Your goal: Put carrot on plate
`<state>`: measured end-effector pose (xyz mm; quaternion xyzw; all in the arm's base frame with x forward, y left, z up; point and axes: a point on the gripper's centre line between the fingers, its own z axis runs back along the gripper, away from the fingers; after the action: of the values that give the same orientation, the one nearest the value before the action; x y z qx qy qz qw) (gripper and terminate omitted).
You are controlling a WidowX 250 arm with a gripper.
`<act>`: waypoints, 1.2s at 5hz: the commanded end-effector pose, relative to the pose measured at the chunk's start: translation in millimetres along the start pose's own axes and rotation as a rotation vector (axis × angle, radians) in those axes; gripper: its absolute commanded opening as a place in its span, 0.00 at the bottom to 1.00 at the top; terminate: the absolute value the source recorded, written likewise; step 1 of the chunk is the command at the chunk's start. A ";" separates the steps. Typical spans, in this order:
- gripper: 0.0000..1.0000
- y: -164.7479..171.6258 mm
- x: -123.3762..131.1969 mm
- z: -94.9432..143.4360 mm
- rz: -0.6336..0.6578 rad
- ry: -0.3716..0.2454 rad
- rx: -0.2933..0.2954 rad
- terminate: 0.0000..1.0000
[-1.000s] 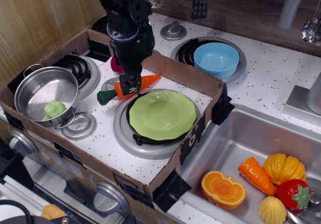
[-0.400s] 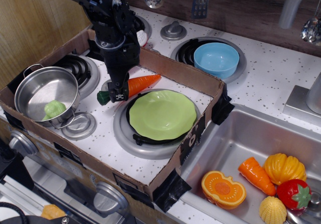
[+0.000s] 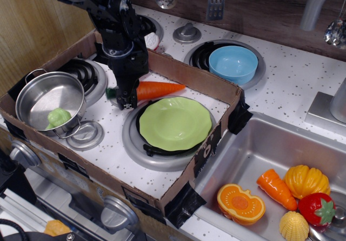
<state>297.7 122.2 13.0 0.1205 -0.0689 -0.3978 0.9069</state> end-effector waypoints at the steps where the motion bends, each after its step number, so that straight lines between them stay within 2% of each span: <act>1: 0.00 12.3 6.6 24.4 -0.006 0.051 0.063 0.00; 3: 0.00 20.4 9.5 65.5 -0.010 0.123 0.108 0.00; 4: 0.00 26.3 11.7 94.8 0.023 0.162 0.135 0.00; 5: 0.00 9.8 18.4 116.3 0.103 0.204 0.108 0.00; 6: 0.00 -31.2 18.4 103.2 0.168 0.202 0.088 0.00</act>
<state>256.0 66.3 88.0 0.1790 0.0169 -0.3058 0.9350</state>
